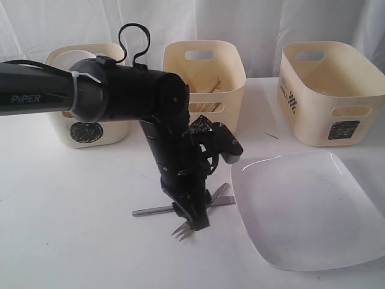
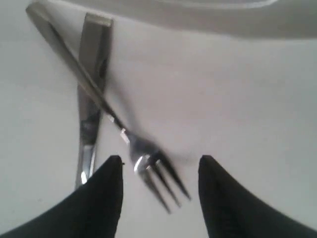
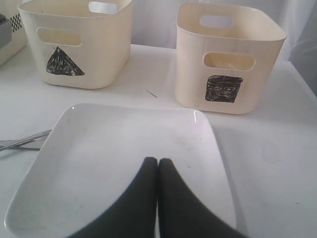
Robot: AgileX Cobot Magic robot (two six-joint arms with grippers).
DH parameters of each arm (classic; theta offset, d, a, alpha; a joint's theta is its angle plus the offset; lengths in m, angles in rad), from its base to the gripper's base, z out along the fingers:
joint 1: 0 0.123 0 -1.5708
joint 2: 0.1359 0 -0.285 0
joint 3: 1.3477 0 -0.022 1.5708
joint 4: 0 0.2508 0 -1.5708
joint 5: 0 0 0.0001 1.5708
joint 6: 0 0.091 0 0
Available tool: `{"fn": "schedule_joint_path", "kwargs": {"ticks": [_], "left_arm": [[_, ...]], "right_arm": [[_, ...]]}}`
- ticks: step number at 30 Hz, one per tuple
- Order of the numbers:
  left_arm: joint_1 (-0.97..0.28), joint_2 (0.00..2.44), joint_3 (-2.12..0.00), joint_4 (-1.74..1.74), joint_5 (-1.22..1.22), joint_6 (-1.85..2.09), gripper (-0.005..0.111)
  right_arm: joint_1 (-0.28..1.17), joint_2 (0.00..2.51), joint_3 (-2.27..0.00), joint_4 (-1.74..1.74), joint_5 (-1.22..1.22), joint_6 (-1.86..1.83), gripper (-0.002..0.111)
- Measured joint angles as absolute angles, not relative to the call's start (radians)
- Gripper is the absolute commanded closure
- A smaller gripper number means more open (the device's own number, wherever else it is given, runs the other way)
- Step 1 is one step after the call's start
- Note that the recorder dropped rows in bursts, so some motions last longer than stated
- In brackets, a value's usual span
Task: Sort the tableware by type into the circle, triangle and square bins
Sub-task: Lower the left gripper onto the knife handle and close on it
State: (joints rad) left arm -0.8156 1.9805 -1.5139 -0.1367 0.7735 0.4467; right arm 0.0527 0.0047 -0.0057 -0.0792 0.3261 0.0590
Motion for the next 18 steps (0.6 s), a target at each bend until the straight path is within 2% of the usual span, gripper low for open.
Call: {"fn": "schedule_joint_path", "kwargs": {"ticks": [7, 18], "left_arm": [[-0.816, 1.981, -1.514, 0.125, 0.811, 0.447, 0.055], [-0.816, 1.981, -1.514, 0.148, 0.742, 0.447, 0.055]], "right_arm": [[0.053, 0.005, -0.006, -0.079, 0.326, 0.06, 0.108], [0.053, 0.005, -0.006, -0.079, 0.326, 0.06, 0.108]]}}
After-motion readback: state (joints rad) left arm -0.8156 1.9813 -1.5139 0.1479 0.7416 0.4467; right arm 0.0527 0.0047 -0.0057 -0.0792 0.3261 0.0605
